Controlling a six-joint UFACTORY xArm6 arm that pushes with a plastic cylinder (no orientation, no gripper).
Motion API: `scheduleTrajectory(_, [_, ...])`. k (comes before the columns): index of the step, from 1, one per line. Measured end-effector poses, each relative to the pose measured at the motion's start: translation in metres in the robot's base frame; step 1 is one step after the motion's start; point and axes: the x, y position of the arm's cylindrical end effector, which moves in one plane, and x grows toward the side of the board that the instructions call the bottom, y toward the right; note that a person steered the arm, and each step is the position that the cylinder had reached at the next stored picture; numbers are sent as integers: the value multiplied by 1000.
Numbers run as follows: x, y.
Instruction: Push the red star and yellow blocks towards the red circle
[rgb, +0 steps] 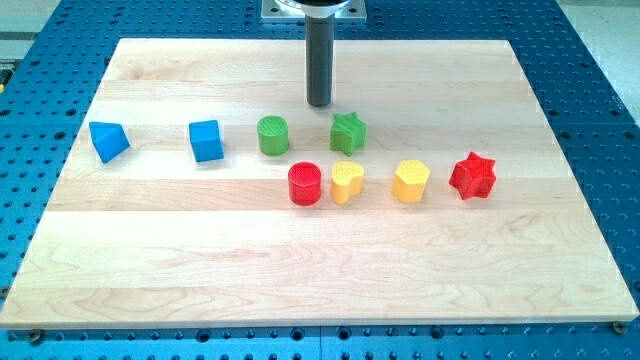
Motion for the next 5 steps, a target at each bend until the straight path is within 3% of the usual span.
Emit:
scheduleTrajectory(2, [-17, 15])
scheduleTrajectory(3, [-17, 52])
scheduleTrajectory(4, [2, 132])
scheduleTrajectory(5, [52, 206])
